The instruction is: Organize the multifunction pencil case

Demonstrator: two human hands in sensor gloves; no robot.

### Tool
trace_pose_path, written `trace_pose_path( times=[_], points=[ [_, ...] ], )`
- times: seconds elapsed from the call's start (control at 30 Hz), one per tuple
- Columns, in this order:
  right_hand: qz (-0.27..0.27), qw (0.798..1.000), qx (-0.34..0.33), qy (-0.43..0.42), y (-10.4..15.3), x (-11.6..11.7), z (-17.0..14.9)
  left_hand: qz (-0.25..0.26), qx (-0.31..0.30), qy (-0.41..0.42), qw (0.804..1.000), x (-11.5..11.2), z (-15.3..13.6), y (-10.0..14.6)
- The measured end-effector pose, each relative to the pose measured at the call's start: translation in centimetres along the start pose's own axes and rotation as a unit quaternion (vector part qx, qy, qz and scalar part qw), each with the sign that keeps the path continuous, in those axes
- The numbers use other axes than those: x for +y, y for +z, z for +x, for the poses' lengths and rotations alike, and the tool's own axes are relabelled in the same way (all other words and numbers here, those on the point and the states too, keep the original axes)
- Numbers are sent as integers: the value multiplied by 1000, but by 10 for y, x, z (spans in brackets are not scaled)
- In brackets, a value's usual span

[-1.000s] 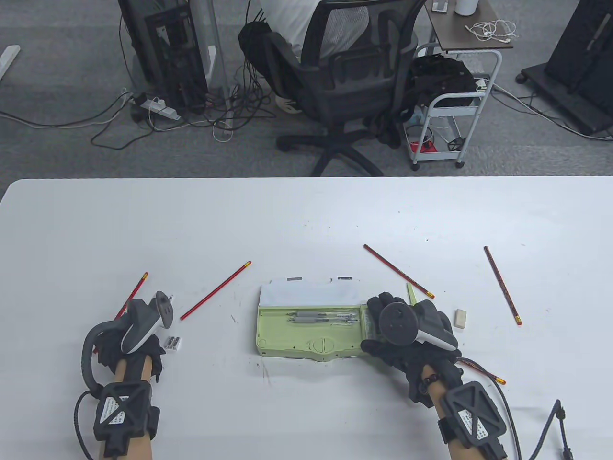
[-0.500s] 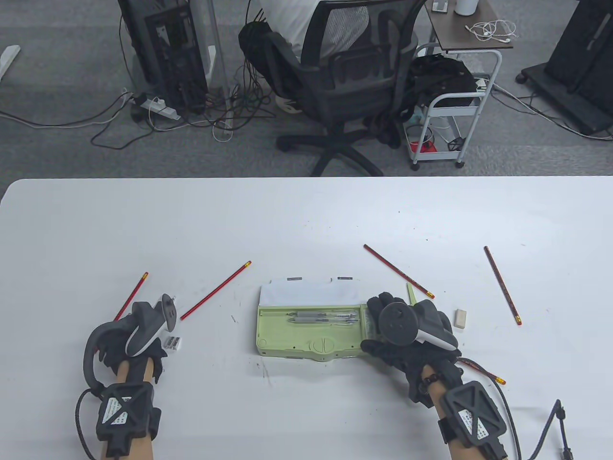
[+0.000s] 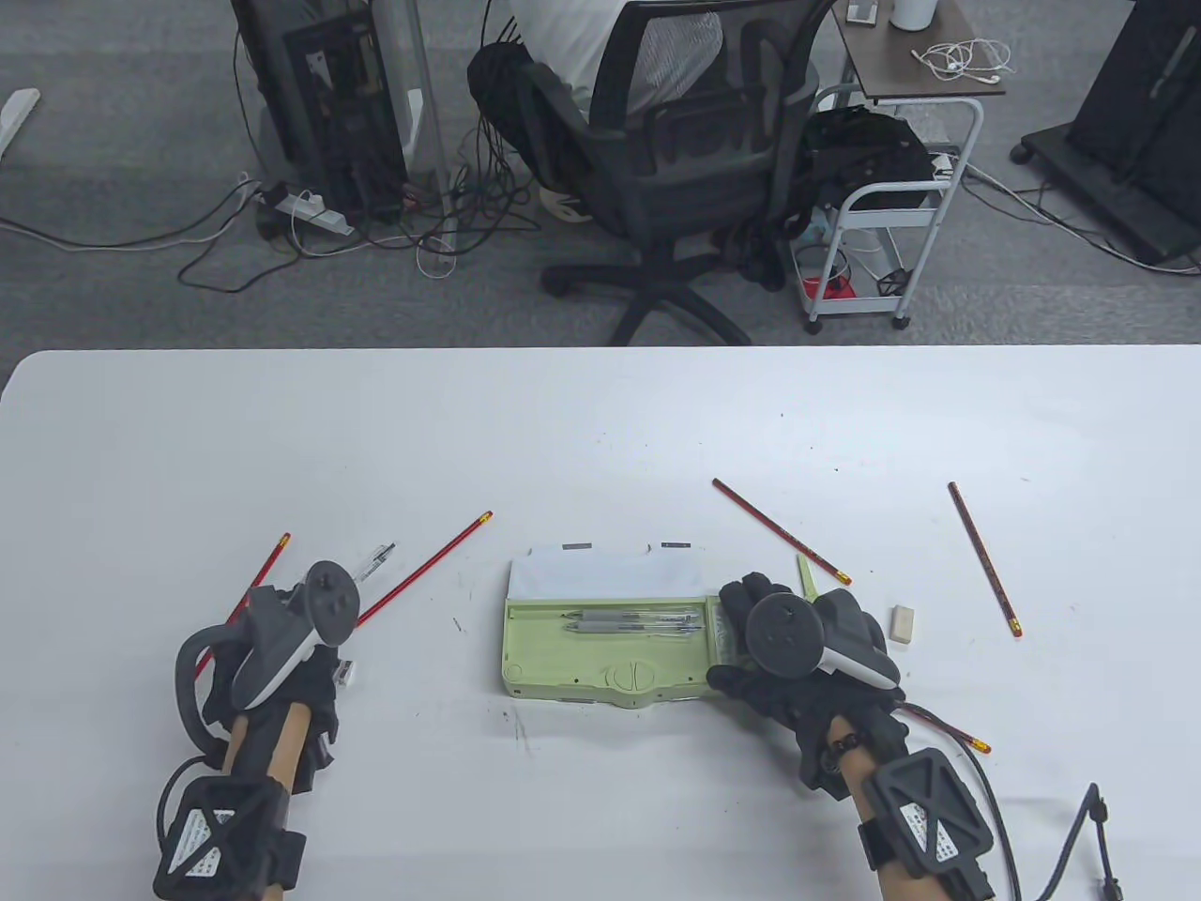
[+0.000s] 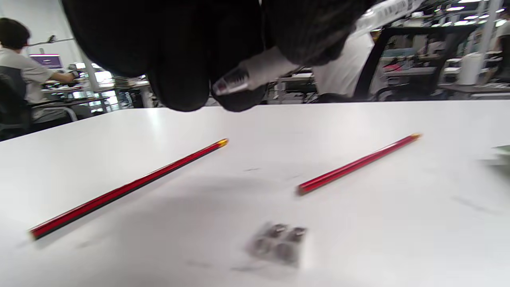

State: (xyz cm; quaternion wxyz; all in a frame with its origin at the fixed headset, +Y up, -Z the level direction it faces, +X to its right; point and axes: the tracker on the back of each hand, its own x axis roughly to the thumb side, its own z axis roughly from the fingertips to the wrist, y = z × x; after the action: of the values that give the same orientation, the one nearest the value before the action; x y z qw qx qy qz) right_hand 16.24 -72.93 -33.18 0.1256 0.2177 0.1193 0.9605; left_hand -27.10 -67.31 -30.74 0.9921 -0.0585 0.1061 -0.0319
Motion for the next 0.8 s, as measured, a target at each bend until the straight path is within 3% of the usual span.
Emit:
trace_pose_path(
  times=[0.23,0.43,0.6,0.8],
  points=[
    [-9,1000,-3,-19,1,0,-5,20,-126,38,991,20,69,23],
    [-16,999,-5,-28,2,0,-8,18,-210,6,978,15,133,36],
    [-16,999,-6,-27,2,0,-8,8,-247,-29,969,5,175,39],
    [-15,999,-7,-28,2,0,-8,2,-263,-37,964,-3,203,37]
  ],
)
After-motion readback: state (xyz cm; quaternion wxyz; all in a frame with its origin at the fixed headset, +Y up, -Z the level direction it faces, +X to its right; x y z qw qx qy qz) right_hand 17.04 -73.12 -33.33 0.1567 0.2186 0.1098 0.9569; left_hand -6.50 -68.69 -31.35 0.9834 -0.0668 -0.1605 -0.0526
